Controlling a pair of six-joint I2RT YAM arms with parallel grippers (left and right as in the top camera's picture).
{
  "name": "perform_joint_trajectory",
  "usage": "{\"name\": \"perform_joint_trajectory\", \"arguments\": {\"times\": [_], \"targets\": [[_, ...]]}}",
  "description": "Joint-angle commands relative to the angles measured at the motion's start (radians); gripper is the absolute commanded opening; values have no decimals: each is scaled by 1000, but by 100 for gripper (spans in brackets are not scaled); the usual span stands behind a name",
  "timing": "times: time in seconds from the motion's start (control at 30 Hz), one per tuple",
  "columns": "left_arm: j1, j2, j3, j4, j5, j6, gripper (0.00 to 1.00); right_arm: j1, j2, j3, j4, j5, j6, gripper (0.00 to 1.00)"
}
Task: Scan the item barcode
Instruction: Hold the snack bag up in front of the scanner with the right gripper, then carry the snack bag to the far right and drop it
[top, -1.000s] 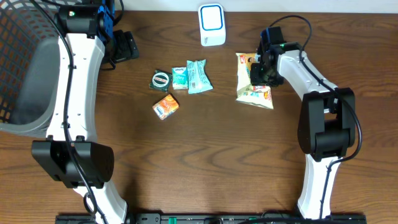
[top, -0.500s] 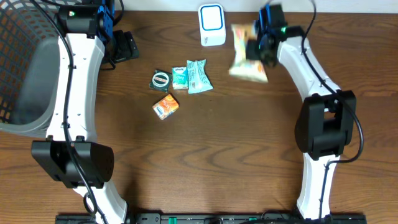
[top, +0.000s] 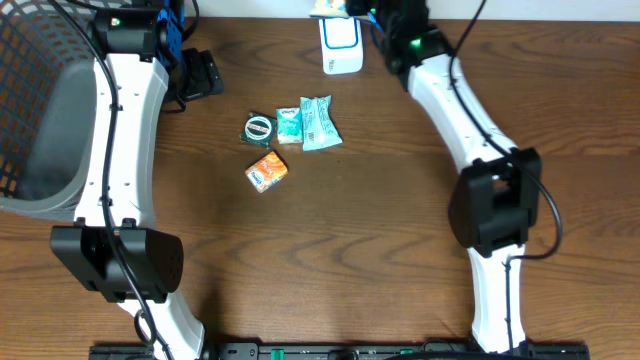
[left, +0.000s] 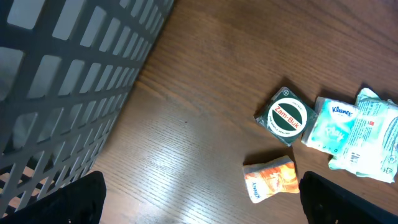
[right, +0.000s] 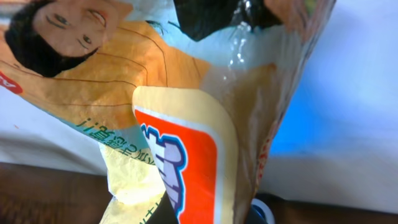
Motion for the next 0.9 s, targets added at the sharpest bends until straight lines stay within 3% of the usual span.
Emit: {"name": "perform_joint_trajectory", "arguments": {"times": [0.0, 0.6, 0.87], "targets": [[2, 10, -6, -3, -11, 9, 98, 1, 88, 10, 70, 58, 13, 1], [2, 10, -6, -3, -11, 8, 98, -16, 111, 11, -24, 58, -39, 1], [2, 10, -6, -3, -11, 8, 98, -142, -74, 11, -223, 199, -40, 1]]}}
